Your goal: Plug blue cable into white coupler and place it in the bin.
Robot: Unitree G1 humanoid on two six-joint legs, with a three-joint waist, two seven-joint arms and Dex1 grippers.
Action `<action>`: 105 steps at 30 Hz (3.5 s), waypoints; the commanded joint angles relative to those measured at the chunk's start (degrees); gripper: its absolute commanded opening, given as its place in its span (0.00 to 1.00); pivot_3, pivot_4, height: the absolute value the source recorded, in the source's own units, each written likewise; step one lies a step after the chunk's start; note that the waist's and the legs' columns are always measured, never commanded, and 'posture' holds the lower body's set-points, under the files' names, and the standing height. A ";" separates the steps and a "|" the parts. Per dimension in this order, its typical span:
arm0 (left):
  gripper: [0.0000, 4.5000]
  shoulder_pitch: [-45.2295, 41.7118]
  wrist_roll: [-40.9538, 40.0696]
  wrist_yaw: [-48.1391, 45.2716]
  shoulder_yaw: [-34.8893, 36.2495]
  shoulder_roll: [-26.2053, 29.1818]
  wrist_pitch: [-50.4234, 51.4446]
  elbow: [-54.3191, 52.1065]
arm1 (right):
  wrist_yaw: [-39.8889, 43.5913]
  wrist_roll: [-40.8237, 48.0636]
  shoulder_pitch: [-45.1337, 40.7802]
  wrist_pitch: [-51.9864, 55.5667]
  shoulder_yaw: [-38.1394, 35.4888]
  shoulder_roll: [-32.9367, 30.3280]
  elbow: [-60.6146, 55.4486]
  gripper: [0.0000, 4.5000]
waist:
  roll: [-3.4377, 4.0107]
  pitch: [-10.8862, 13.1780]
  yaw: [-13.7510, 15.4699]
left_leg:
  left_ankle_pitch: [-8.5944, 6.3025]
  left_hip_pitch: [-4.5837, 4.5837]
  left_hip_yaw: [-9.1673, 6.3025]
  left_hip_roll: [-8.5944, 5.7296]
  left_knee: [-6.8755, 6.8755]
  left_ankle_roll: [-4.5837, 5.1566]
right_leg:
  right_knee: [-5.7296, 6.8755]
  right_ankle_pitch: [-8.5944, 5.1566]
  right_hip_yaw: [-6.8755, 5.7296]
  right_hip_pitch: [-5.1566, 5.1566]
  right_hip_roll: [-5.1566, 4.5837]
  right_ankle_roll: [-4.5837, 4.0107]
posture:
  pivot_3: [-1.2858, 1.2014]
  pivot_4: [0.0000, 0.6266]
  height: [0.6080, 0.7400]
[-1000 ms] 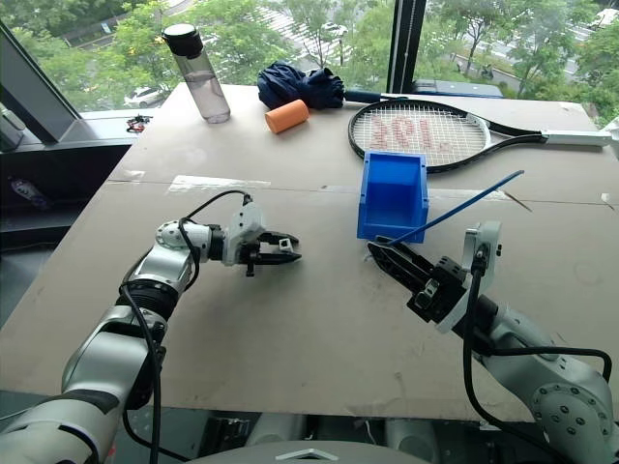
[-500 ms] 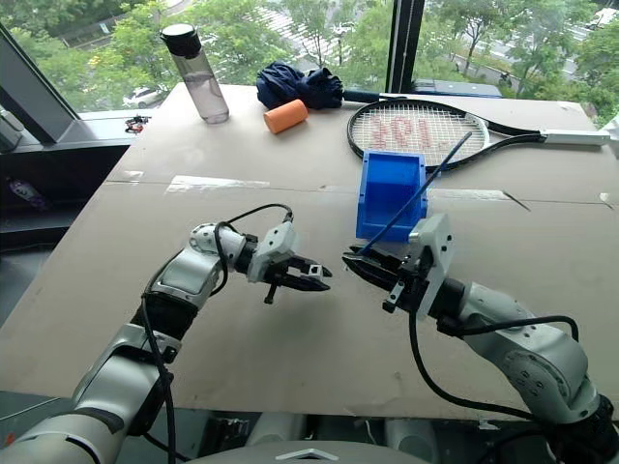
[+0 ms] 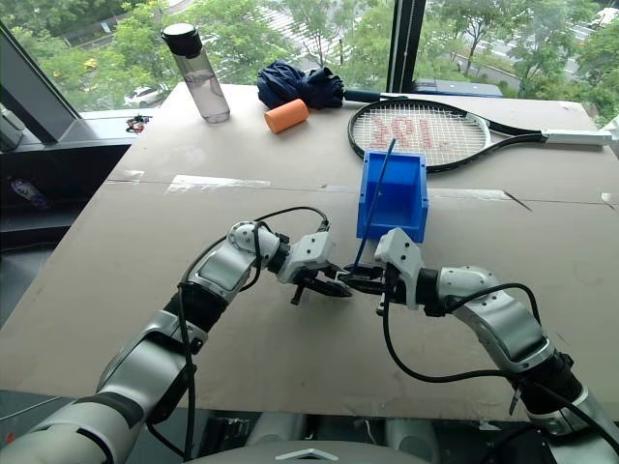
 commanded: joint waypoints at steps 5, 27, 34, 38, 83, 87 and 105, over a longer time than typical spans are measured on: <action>0.13 -1.04 1.84 -0.85 -1.17 -0.04 -2.57 2.57 | 2.74 -2.09 -2.21 -1.00 -1.13 3.40 0.16 0.00 | -0.01 -0.02 -0.06 | 0.00 0.06 0.00 0.00 0.04 0.00 | 0.05 0.01 0.00 0.04 0.01 0.00 | 0.52 0.24 1.00; 0.13 -0.78 1.35 -1.63 -0.91 -0.99 -2.14 2.19 | 7.49 -7.84 -4.78 -1.97 -1.10 3.96 6.04 0.00 | 0.00 -0.03 0.11 | 0.00 0.03 -0.03 -0.02 0.05 0.00 | 0.06 0.01 -0.02 0.04 -0.01 0.00 | 0.52 0.24 1.00; 0.13 -0.56 1.24 -1.35 -0.82 -1.17 -2.17 2.07 | 9.55 -9.42 -5.55 -2.94 0.61 5.26 6.51 0.00 | 0.01 -0.03 0.08 | 0.00 0.06 -0.03 -0.02 0.05 0.00 | 0.07 0.01 -0.02 0.06 0.00 0.00 | 0.52 0.24 1.00; 0.13 -0.42 1.22 -1.19 -0.81 -1.18 -2.03 1.90 | 10.83 -12.24 -6.39 -3.63 2.70 4.53 6.56 0.00 | 0.01 -0.03 0.09 | 0.00 0.05 -0.03 -0.02 0.05 0.00 | 0.07 0.01 -0.02 0.07 -0.01 0.00 | 0.52 0.24 1.00; 0.78 16.39 -4.82 10.71 7.86 2.28 11.07 -23.03 | 8.22 -7.55 1.27 3.26 -8.64 4.01 1.10 0.00 | 0.42 -1.03 0.02 | -0.01 0.15 -0.16 0.01 -0.03 0.00 | 0.02 -0.01 -0.11 0.18 -0.03 0.00 | 0.52 0.24 1.00; 0.78 24.01 -9.43 14.07 13.23 5.59 16.62 -33.92 | 5.57 -0.22 2.86 8.67 -15.71 3.50 -6.37 0.00 | 0.50 -0.83 -0.04 | -0.01 0.13 -0.20 0.05 -0.03 0.00 | 0.03 -0.01 -0.11 0.15 -0.05 -0.01 | 0.52 0.24 1.00; 0.80 33.07 -26.17 36.92 24.31 2.29 32.73 -60.48 | -12.16 -1.29 -35.98 22.00 -23.56 7.58 41.69 0.19 | 0.51 -0.48 -1.30 | -0.01 0.11 -0.01 -0.01 -0.20 -0.01 | -0.06 0.01 -0.02 0.10 -0.07 -0.05 | 0.52 0.24 1.00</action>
